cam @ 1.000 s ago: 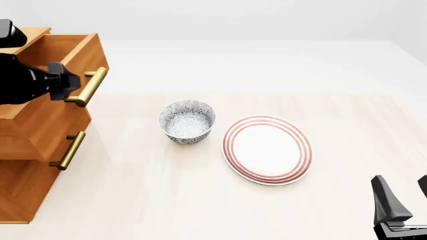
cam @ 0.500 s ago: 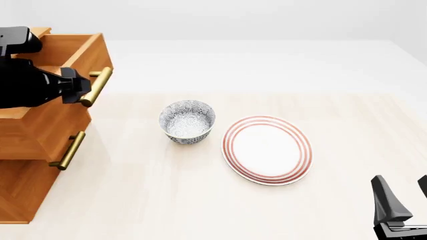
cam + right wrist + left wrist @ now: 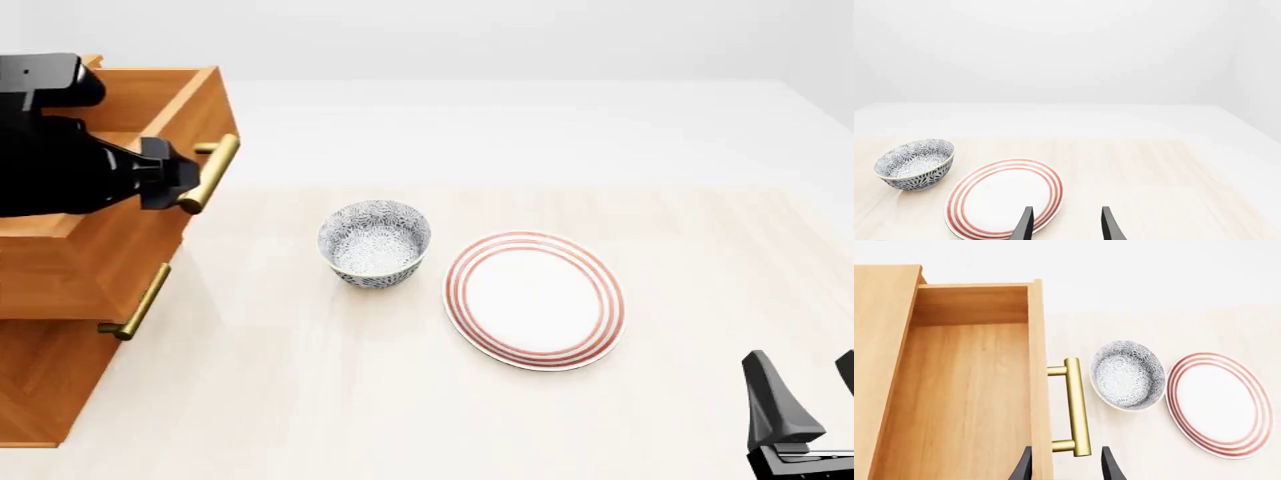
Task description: Open the top drawer of the cabinet.
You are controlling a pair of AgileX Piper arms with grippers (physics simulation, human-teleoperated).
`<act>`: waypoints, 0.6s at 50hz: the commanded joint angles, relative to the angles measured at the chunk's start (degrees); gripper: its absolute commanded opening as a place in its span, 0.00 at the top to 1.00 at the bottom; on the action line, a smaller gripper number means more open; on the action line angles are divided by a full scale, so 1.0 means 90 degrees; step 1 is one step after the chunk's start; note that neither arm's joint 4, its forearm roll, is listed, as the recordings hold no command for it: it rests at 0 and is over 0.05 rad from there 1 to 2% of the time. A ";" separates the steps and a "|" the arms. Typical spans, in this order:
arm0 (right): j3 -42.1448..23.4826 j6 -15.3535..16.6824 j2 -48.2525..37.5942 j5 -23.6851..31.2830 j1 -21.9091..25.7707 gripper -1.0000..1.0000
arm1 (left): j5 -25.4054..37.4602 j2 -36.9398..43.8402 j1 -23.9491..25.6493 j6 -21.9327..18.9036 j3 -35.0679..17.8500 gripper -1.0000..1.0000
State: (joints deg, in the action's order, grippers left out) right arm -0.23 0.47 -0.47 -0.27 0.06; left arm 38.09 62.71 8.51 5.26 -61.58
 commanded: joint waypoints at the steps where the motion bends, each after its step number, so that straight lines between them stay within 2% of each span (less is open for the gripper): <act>1: 0.0000 0.0001 0.0000 0.0000 0.0001 0.00 | 0.0019 0.0018 0.0162 -0.0058 -0.0022 0.00; 30: 0.0000 0.0000 0.0000 0.0000 -0.0001 0.00 | -0.0028 0.0131 0.0686 -0.0142 -0.0144 0.00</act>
State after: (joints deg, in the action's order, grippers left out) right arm -0.23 0.47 -0.47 -0.27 0.06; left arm 37.67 63.84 13.14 4.77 -62.25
